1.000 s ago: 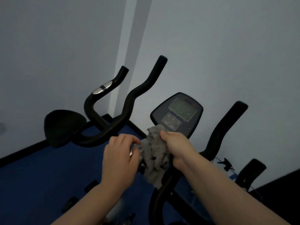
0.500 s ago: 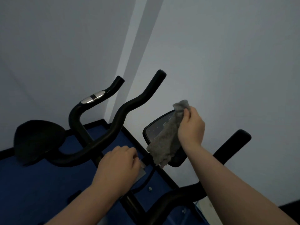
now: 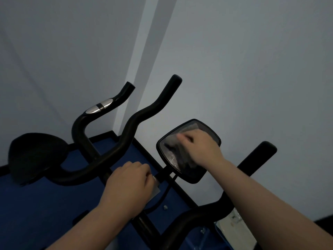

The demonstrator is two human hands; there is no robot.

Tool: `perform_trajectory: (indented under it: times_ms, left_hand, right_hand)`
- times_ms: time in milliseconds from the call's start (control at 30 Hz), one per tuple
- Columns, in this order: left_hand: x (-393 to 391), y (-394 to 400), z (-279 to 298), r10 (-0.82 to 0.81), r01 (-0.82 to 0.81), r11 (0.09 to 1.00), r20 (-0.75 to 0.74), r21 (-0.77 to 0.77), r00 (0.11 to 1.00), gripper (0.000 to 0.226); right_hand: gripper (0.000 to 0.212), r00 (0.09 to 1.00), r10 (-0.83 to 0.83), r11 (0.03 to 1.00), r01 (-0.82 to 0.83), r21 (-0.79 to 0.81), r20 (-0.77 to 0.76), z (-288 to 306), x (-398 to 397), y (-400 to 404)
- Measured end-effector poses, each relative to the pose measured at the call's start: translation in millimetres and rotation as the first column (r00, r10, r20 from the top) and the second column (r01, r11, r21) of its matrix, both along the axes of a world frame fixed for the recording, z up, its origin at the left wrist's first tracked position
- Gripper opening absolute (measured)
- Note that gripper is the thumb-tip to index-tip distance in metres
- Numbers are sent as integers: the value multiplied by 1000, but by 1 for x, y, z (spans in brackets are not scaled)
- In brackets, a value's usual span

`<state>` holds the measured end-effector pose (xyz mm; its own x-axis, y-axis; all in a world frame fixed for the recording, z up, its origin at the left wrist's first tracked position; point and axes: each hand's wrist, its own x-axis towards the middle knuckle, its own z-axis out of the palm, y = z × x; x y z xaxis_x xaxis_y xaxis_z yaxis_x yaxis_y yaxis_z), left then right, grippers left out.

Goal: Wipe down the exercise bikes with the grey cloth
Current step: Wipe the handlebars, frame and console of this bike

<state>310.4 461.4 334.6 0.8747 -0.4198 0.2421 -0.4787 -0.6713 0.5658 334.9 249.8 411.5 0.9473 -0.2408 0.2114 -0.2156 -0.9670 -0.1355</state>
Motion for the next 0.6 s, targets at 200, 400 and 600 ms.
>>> perform_trajectory:
  times_ms: [200,400,600]
  left_hand:
    - [0,-2,0,15,-15,1000,4,9,1000,27]
    - [2,-2,-2,17,-18,1000,-8,-5,1000,26]
    - [1,0,-1,1,-1,1000,-11,10,1000,26]
  right_hand:
    - [59,962,-228,970,211,-125,-148,-20,14,12]
    - [73,950,-302,947,289,-140,-81,-48,43,30]
    - [74,877,212,867,-372,-332,-431,-52,6,-7]
